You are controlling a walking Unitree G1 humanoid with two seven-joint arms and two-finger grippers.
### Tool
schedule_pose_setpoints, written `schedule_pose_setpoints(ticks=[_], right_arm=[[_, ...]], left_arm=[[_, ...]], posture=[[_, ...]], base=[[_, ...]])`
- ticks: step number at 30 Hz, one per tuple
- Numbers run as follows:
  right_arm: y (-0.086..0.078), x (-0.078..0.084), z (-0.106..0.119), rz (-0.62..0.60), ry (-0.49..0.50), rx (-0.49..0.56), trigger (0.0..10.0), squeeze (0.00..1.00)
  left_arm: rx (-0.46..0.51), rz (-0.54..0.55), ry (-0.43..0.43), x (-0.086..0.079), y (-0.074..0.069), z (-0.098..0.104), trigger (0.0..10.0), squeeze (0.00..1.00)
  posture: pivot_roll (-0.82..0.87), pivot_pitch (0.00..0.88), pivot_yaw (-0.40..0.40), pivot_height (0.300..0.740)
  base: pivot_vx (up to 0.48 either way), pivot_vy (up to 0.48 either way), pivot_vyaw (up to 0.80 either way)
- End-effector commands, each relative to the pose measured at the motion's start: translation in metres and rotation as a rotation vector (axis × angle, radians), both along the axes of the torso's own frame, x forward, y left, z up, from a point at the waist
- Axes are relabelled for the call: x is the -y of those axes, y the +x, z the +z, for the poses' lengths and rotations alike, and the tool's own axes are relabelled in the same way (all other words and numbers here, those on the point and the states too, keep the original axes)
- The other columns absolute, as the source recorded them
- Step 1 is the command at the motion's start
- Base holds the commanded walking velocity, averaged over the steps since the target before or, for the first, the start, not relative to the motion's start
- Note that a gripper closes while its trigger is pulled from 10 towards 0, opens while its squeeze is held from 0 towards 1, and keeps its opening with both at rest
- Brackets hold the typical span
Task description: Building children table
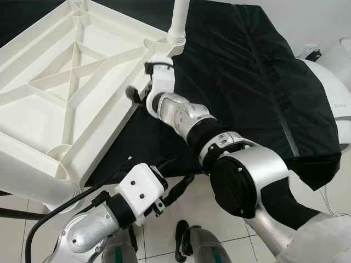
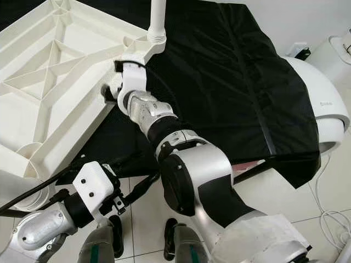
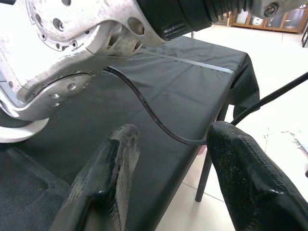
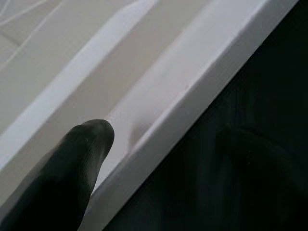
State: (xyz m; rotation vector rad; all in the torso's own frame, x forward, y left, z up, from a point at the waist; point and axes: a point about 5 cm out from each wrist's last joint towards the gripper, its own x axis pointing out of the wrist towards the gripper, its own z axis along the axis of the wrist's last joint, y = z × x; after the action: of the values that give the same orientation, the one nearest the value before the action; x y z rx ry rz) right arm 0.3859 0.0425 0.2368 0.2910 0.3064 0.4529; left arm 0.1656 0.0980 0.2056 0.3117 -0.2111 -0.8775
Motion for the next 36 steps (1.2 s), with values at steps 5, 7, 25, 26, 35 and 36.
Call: schedule_pose_setpoints(ticks=[5, 7, 25, 26, 35, 36], right_arm=[[-0.002, 0.002, -0.013, -0.004, -0.046, -0.076, 10.0, 0.0], [-0.002, 0.002, -0.014, -0.005, -0.041, -0.085, 10.0, 0.0], [0.007, 0.02, -0.008, -0.11, -0.044, -0.061, 0.0, 0.0], [0.009, 0.024, -0.006, -0.129, -0.039, -0.057, 0.0, 0.0], [0.018, 0.043, 0.0, -0.23, -0.033, -0.024, 0.2, 0.0], [0.019, 0.047, 0.001, -0.25, -0.025, -0.022, 1.1, 0.0]], left_arm=[[0.008, 0.038, -0.033, 0.003, -0.003, 0.002, 10.0, 0.0], [0.008, 0.038, -0.033, 0.003, -0.003, 0.002, 10.0, 0.0], [0.011, 0.045, -0.038, 0.005, -0.004, 0.004, 10.0, 0.0], [0.012, 0.045, -0.038, 0.005, -0.004, 0.004, 10.0, 0.0], [0.012, 0.046, -0.04, 0.004, -0.005, 0.005, 10.0, 0.0], [0.012, 0.047, -0.04, 0.004, -0.005, 0.005, 10.0, 0.0]], posture=[[0.13, 0.264, -0.148, 0.74], [0.13, 0.264, -0.148, 0.74], [0.12, 0.277, -0.145, 0.74], [0.12, 0.281, -0.144, 0.74], [0.11, 0.288, -0.14, 0.74], [0.11, 0.288, -0.14, 0.74]], base=[[0.0, 0.0, 0.0], [0.0, 0.0, 0.0], [0.0, 0.0, 0.0], [0.0, 0.0, 0.0], [0.0, 0.0, 0.0], [0.0, 0.0, 0.0]])
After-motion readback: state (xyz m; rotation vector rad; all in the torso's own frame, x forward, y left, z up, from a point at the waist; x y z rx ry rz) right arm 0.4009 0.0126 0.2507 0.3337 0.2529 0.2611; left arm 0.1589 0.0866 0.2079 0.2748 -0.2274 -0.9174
